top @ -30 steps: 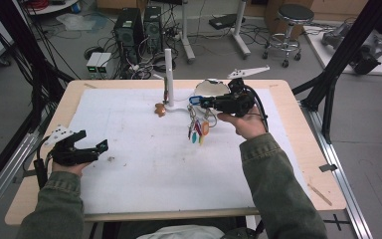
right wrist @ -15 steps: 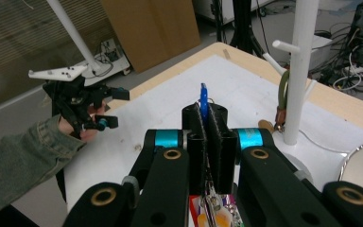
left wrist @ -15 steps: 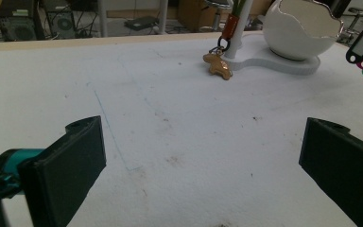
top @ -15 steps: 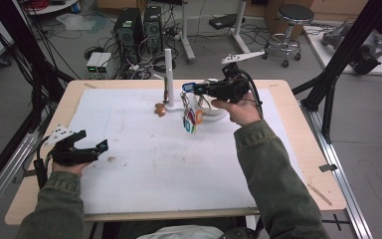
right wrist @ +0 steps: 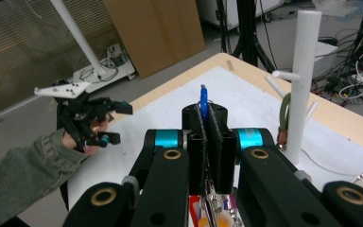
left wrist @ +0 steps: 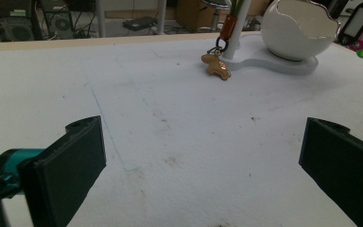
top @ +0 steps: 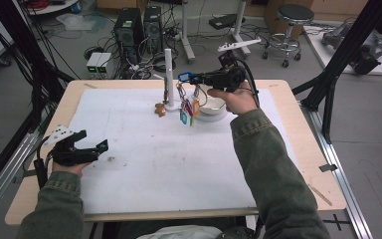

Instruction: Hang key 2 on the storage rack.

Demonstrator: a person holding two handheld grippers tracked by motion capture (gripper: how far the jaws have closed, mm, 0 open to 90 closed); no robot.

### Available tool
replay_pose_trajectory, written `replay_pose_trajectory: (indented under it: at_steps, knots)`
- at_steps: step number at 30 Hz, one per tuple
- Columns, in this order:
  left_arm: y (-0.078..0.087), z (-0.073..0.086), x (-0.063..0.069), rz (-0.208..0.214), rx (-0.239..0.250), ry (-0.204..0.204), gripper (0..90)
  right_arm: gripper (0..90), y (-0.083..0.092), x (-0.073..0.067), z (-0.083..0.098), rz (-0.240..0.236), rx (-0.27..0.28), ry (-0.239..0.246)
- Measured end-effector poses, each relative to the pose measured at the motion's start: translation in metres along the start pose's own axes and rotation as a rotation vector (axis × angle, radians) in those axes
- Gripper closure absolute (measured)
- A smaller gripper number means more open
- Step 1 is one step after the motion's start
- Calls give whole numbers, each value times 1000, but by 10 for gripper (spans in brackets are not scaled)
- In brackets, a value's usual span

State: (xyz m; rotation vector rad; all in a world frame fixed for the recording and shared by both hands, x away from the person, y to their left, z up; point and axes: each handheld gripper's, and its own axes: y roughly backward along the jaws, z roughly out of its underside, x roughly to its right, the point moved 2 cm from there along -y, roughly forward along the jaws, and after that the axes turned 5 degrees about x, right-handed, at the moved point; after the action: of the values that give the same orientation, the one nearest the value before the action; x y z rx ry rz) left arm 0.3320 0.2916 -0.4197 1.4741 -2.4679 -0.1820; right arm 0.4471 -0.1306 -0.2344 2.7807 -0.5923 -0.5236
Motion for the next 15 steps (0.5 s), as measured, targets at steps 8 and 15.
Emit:
replay_pose_trajectory:
  at_steps: [8, 15]
  knots:
    - [0, 0, -1, 3, 1, 5, 17, 872, -10, 4, -11, -1, -2, -2]
    - [0, 0, 0, 5, 0, 4, 17, 872, -15, 8, -22, 0, -2, -4]
